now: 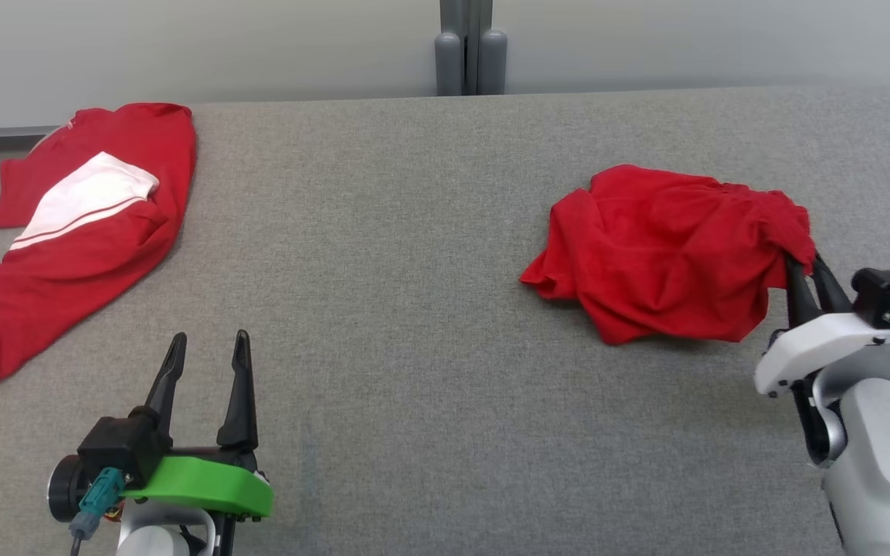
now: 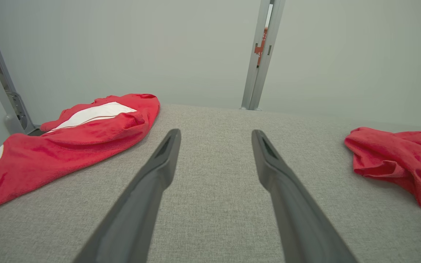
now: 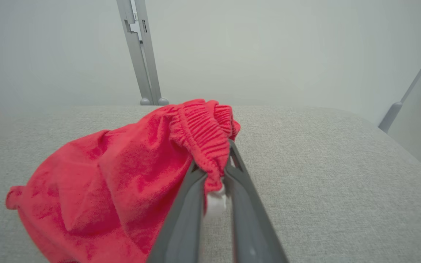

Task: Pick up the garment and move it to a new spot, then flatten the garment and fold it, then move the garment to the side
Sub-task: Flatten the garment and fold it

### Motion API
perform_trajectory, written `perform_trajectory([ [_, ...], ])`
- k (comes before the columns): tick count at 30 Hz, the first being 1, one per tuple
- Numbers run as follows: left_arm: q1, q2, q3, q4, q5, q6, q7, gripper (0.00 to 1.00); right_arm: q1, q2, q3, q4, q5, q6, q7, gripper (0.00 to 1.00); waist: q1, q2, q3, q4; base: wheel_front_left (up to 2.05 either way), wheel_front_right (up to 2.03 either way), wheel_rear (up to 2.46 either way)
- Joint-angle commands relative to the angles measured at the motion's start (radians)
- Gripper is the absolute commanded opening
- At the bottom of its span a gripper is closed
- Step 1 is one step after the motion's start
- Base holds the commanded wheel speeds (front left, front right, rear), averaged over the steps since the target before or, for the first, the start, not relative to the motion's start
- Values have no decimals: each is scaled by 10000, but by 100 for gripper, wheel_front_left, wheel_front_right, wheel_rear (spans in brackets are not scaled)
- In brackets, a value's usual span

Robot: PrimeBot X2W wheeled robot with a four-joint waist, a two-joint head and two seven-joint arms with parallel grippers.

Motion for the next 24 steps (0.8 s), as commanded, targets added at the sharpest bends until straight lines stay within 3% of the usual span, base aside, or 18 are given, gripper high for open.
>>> perform_trajectory([
  [1, 112, -33, -12, 34, -6, -21, -5, 100, -104, 123, 252, -204, -41, -13, -7, 0, 0, -1, -80, 1, 0, 0, 0],
  [10, 181, -50, -44, 111, -57, -22, -4, 100, -377, 1120, 2517, -1136, 97, -12, 331, 0, 0, -1, -257, 361, 0, 0, 0],
  [17, 69, -63, -121, 177, -76, -22, -5, 100, -471, 1631, 4353, -800, 510, -12, 331, 0, 0, -1, -171, 988, 0, 0, 0],
  [24, -30, -87, -268, 302, -142, -23, -5, 100, -294, 1732, 6737, -300, 1531, -10, 233, 0, 0, -1, -51, 1568, 0, 0, 0],
])
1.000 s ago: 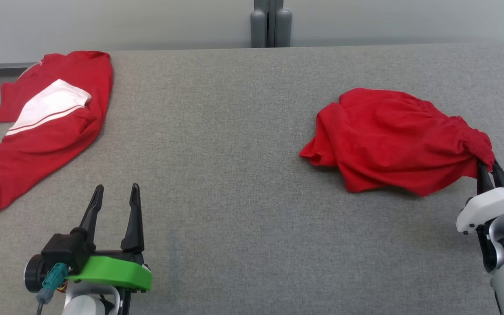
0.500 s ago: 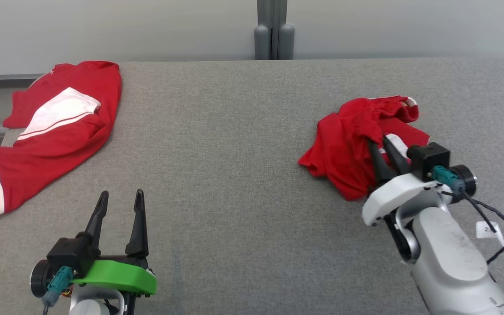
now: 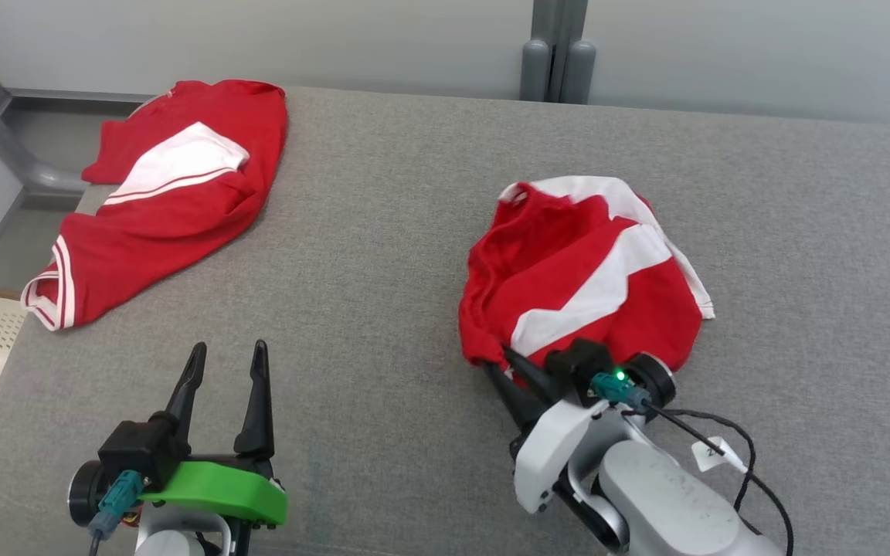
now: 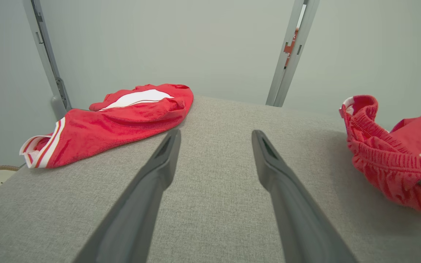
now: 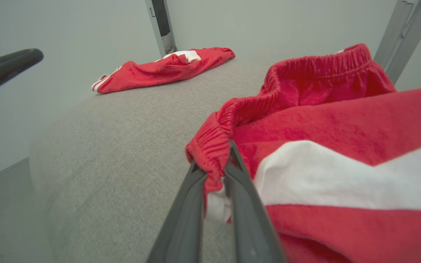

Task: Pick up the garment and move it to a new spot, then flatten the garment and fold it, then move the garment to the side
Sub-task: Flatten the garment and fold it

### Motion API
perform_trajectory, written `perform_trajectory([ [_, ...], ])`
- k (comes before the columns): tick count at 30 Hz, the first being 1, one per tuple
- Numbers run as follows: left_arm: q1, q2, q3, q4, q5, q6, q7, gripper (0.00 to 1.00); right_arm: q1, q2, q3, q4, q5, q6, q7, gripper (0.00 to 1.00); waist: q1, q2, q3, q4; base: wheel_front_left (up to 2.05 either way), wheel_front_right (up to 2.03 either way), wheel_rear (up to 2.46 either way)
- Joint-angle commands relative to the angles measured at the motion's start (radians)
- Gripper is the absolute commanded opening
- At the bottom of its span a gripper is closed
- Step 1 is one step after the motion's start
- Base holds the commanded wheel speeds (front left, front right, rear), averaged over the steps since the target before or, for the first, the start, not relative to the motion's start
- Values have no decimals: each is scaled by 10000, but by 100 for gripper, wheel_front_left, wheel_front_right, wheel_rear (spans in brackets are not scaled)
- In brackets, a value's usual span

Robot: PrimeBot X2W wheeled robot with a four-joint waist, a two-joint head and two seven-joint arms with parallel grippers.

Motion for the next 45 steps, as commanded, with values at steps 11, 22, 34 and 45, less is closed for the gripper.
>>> perform_trajectory([
  [11, 13, -31, 42, 134, -49, -21, -5, 100, -224, -18, 1758, 691, 1339, -8, -260, 100, 0, 0, 46, 295, 0, 0, 0],
  [22, 175, -46, 267, 89, 39, -18, -5, 100, -557, -536, -840, 87, 67, -6, -304, 100, 0, 0, -126, -303, 0, 0, 0],
  [34, -101, -60, 134, 132, -42, -21, -5, 100, -1674, -1276, -2454, 968, -652, -6, 260, 100, 0, 0, 154, -134, 0, 0, 0],
  [45, -404, -62, -129, 89, -392, 28, -5, 100, -2736, -1371, -1642, 2391, 234, -6, 2016, 100, 0, 0, 740, 348, 0, 0, 0],
])
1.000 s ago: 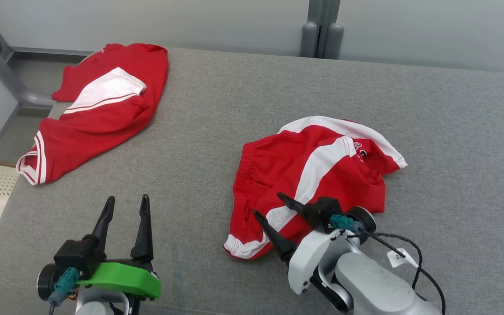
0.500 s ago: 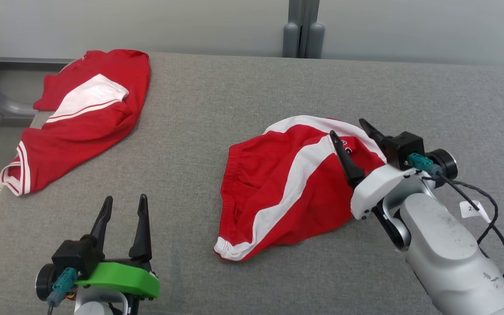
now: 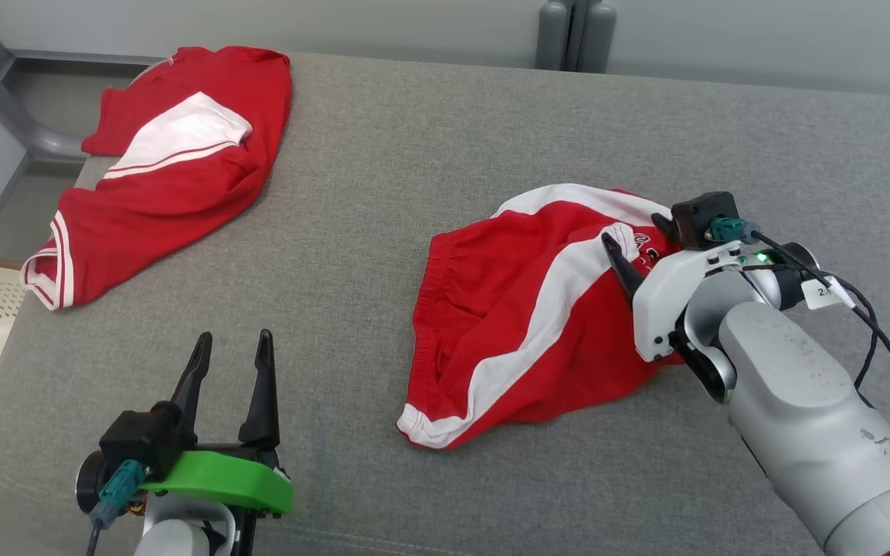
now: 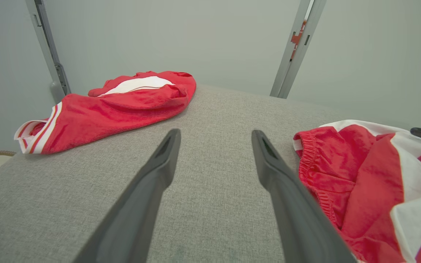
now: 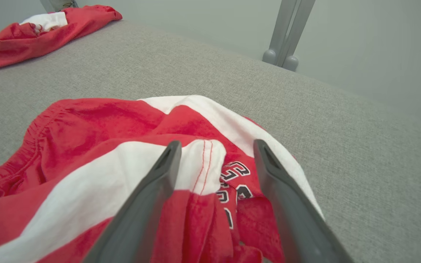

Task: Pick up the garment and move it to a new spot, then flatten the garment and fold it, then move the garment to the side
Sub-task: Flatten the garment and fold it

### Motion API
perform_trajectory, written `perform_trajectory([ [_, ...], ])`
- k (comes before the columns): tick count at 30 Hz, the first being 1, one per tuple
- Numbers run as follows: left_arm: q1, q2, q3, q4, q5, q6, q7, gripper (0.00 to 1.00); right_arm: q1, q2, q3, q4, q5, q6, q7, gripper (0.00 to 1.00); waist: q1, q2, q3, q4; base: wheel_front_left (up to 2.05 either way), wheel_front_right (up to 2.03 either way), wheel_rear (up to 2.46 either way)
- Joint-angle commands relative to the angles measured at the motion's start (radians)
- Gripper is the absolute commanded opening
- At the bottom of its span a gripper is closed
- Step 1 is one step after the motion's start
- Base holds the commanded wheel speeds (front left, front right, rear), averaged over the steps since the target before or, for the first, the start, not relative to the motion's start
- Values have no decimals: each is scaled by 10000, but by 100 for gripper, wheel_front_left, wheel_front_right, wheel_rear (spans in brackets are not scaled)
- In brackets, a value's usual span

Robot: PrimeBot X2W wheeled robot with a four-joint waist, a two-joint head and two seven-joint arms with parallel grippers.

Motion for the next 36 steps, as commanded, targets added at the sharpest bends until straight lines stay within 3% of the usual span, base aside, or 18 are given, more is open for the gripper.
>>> perform_trajectory([
  [1, -198, 0, -37, -24, -123, 43, -3, 100, -171, -7, 130, 103, 177, -6, 160, 100, 0, 0, 165, 154, 0, 0, 0],
  [6, -254, 0, -175, 7, -221, 112, -5, 100, -299, -52, 562, 438, 882, -6, 724, 100, 0, 0, 267, 286, 0, 0, 0],
  [7, -278, -1, -209, 7, -236, 130, -5, 100, -354, -106, 687, 506, 962, -6, 832, 94, 0, 0, 289, 318, 0, 0, 0],
  [9, -310, -1, -245, 13, -282, 147, -5, 100, -425, -108, 807, 535, 1212, -6, 842, 35, 0, 0, 304, 346, 0, 0, 0],
  [10, -318, -1, -256, 15, -310, 170, -5, 100, -422, -80, 856, 504, 1335, -6, 763, 0, 0, 0, 304, 350, 0, 0, 0],
  [24, 13, 3, 14, 28, -111, 201, -3, 100, 54, -590, 1159, -16, 1463, -6, -1785, 0, 0, 0, -147, -515, 0, 0, 0],
  [31, 176, 4, 137, 34, -1, 159, -5, 100, 1701, -1191, 569, -1559, 1453, -6, -2244, 0, 0, 0, -316, -1212, 0, 0, 0],
  [36, 267, 6, 224, 54, 60, 138, -3, 100, 3393, -1630, -455, -3002, 1427, -6, -2298, 0, 0, 0, -367, -1552, 0, 0, 0],
])
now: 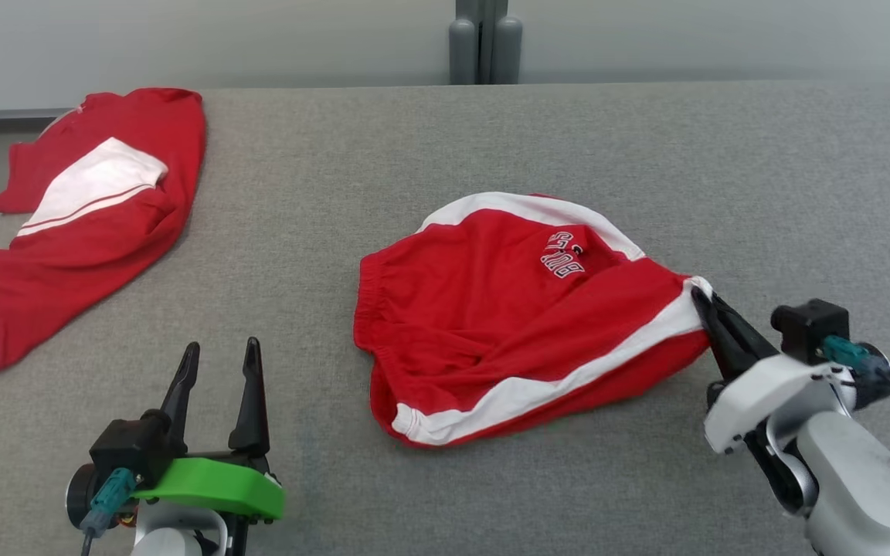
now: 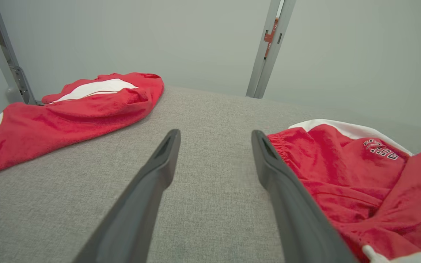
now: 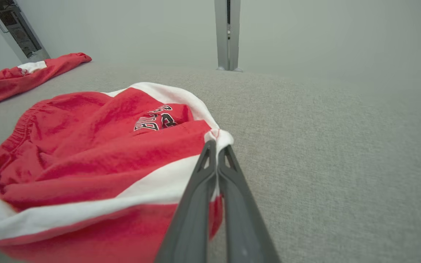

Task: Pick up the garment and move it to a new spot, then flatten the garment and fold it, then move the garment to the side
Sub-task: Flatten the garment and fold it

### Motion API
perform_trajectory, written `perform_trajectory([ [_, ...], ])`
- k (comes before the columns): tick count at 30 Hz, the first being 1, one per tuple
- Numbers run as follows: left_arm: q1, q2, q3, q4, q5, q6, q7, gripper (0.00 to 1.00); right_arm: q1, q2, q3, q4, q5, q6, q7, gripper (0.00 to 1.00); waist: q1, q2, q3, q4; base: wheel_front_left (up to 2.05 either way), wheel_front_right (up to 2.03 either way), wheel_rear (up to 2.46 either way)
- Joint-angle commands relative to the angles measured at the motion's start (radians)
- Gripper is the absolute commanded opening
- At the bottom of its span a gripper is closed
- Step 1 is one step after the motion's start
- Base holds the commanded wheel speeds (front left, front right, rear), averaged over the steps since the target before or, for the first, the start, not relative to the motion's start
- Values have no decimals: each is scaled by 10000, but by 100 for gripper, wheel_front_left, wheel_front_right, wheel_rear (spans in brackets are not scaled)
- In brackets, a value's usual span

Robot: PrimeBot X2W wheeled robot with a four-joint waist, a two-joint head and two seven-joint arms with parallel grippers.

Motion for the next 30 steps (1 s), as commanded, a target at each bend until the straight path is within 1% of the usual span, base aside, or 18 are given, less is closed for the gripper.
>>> perform_trajectory([
  [1, 151, 17, 84, 12, 131, -18, -3, 100, 474, -62, -263, -361, -52, -6, -54, 0, 0, -1, -90, -262, 0, 0, 0],
  [4, 178, 17, 121, 28, 173, -47, -1, 100, 1502, 50, -978, -1092, 73, -6, -54, 0, 0, -1, -136, -417, 0, 0, 0],
  [6, 179, 20, 139, 14, 159, -53, -3, 100, 2062, 145, -1340, -1363, 160, -6, -15, 0, 0, -1, -172, -497, 0, 0, 0],
  [7, 185, 20, 139, 24, 165, -61, -1, 100, 2248, 189, -1470, -1474, 99, -6, -1, 11, 0, -1, -187, -524, 0, 0, 0],
  [8, 191, 19, 128, 30, 176, -71, -1, 100, 2434, 299, -1628, -1572, 69, -8, -15, 42, 0, -1, -208, -557, 0, 0, 0],
  [9, 204, 19, 128, 33, 193, -76, -3, 100, 2576, 398, -1740, -1646, 9, -6, -16, 82, 0, -1, -229, -582, 0, 0, 0],
  [10, 222, 20, 140, 40, 206, -65, -3, 100, 2712, 496, -1874, -1742, -78, -6, -18, 100, 0, -1, -255, -611, 0, 0, 0],
  [14, 276, 20, 180, 50, 286, -88, -3, 100, 2951, 808, -2301, -2052, -571, -6, -24, 100, 0, -1, -348, -691, 0, 0, 0],
  [20, 348, 50, 241, 64, 403, -118, -1, 100, 3008, 1112, -2805, -2572, -1378, -6, -34, 100, 0, -1, -581, -717, 0, 0, 0],
  [30, 491, 214, 354, -50, 557, -152, -3, 100, 3540, 1693, -3400, -3730, -2335, -6, -46, 100, 0, -1, -826, -545, 0, 0, 0],
])
